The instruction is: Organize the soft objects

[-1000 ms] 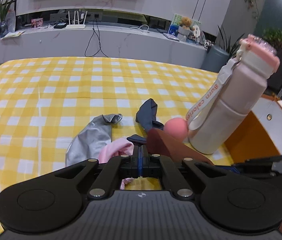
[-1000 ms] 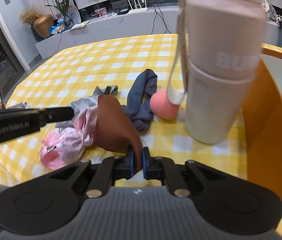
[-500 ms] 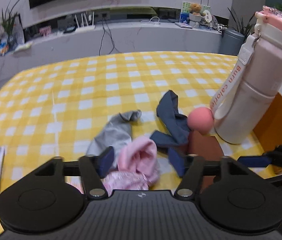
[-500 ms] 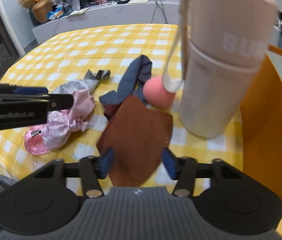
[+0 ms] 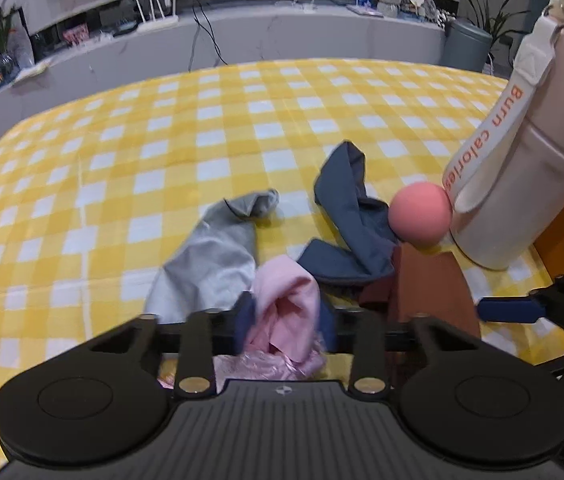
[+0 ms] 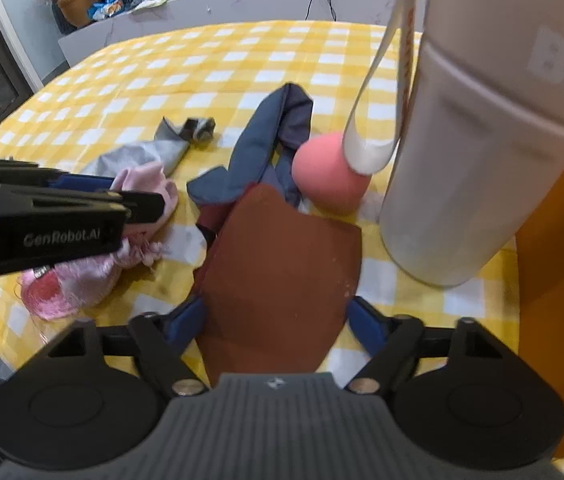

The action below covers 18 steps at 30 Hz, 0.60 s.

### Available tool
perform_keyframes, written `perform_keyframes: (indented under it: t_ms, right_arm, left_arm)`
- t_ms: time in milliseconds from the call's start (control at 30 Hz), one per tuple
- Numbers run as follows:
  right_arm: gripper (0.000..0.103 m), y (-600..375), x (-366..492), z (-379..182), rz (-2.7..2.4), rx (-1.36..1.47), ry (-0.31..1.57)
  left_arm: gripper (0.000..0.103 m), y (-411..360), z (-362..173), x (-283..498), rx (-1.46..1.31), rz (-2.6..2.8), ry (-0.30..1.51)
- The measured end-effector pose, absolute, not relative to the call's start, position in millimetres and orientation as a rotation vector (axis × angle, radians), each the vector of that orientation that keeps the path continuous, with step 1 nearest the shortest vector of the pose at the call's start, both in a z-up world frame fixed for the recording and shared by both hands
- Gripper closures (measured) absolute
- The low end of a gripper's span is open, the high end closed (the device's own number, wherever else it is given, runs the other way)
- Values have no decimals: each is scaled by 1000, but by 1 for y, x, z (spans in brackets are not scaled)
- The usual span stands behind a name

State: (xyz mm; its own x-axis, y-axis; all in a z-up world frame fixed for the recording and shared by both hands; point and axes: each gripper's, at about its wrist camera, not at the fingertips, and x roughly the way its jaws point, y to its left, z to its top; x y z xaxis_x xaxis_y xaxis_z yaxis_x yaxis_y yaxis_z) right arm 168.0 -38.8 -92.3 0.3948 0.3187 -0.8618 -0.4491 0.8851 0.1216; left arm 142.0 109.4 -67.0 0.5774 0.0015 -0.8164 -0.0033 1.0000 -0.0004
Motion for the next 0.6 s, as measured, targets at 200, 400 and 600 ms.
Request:
perform_keyframes:
  t_ms: [200,400,600]
  right_arm:
    - [54,-35,161,-92,498,-200,1009]
    - [96,-38,148,-83,536,-193,992]
    - [97,-57,128,-55,527,-120,949]
  left_arm:
    - [100,109,-65,137,-1,-11,938]
    - [100,112,-52,124,-63,-27,882]
    - [100,107,-22,98,-83,-61,762]
